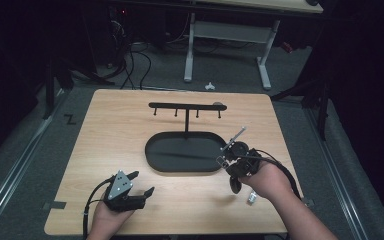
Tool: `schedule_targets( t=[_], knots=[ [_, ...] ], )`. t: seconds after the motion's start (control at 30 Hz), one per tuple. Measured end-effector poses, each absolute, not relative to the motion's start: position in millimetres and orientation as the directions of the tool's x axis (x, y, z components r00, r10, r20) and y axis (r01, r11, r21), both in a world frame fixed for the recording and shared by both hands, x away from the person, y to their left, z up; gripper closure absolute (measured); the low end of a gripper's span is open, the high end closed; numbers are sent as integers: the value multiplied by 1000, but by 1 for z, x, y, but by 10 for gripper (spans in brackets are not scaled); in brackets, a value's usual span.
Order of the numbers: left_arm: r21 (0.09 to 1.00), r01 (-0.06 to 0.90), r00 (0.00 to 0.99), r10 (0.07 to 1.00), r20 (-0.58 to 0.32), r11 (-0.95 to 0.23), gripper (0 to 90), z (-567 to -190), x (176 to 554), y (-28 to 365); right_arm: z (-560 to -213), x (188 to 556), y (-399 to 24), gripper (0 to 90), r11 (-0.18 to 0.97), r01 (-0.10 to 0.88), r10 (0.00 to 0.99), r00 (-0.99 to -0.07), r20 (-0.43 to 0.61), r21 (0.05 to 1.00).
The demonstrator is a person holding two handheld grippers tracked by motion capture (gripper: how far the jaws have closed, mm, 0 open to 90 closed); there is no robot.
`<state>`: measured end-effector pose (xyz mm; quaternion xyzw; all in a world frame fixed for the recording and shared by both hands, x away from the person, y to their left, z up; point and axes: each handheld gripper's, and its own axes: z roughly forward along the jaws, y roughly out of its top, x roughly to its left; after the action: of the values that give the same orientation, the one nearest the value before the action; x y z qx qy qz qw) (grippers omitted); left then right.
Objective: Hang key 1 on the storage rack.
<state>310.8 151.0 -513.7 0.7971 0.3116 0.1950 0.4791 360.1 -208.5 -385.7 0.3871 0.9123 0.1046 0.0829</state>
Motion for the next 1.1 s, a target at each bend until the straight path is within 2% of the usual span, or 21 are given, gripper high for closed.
schedule_targets(
  t=[0.47,1.1],
  knots=[
    [883,316,722,692,14,-348,230,-514,307,157,-373,379,-205,806,662,702,739,-670,-72,262],
    [883,313,725,688,16,-351,230,-515,306,156,-349,410,-193,807,635,704,758,-647,-83,318]
  ],
)
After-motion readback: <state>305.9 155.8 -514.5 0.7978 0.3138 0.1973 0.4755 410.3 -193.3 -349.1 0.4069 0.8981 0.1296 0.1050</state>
